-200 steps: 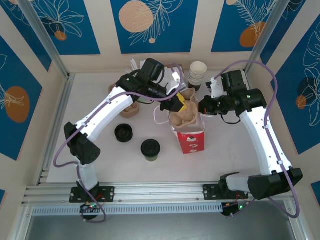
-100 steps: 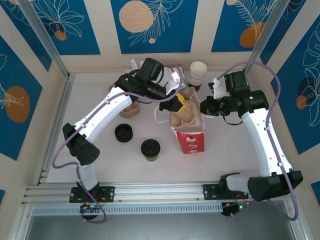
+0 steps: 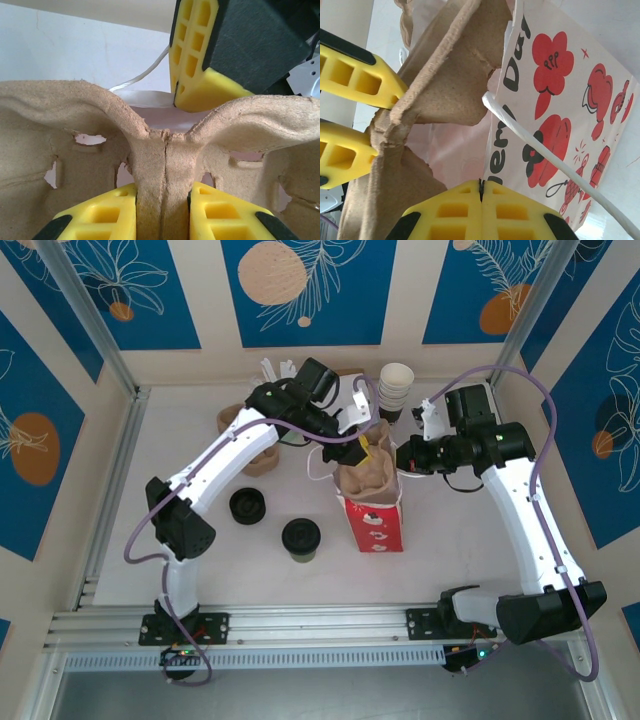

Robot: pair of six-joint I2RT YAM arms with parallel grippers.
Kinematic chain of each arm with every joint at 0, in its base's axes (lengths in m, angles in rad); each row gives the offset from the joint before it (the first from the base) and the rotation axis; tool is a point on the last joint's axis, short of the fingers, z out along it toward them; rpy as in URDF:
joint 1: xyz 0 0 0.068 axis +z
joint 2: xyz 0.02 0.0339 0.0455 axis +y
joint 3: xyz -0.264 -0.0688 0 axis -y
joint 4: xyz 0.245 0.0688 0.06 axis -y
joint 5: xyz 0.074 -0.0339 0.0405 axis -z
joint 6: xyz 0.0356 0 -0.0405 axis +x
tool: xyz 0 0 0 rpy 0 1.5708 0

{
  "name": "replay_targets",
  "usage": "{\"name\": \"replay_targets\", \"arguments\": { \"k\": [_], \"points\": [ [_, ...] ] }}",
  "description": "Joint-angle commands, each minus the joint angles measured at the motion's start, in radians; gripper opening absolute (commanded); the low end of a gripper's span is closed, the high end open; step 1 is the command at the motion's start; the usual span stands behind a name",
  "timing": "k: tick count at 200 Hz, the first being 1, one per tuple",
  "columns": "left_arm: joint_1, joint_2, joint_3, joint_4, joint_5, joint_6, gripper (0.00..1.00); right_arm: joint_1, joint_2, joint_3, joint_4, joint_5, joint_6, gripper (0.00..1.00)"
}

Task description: Pack the takeout coffee

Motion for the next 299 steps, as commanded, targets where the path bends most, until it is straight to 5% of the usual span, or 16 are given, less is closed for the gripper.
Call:
{"name": "replay_targets", "arguments": {
  "k": [1, 177, 213, 255, 299],
  "points": [
    [-0.009, 0.018, 0.045, -0.032, -0.015, 0.029, 0.23, 0.017, -0.022, -0.012, 0.003, -0.015, 0.007, 0.0],
    [-0.011, 0.1, 0.003, -0.008, -0.04, 0.035, 0.22, -0.009, -0.025, -0.012, 0.027, -0.051, 0.027, 0.0],
    [-0.011, 0.104, -0.012, -0.004, -0.042, 0.028, 0.22, -0.027, -0.022, -0.008, 0.028, -0.039, 0.042, 0.11],
    [-0.011, 0.108, -0.02, 0.012, -0.053, 0.013, 0.22, -0.074, -0.044, 0.053, -0.01, -0.106, 0.085, 0.39],
    [-0.01, 0.102, -0.037, 0.05, -0.064, -0.026, 0.21, -0.115, -0.117, 0.116, -0.112, -0.04, 0.127, 0.45]
  ]
}}
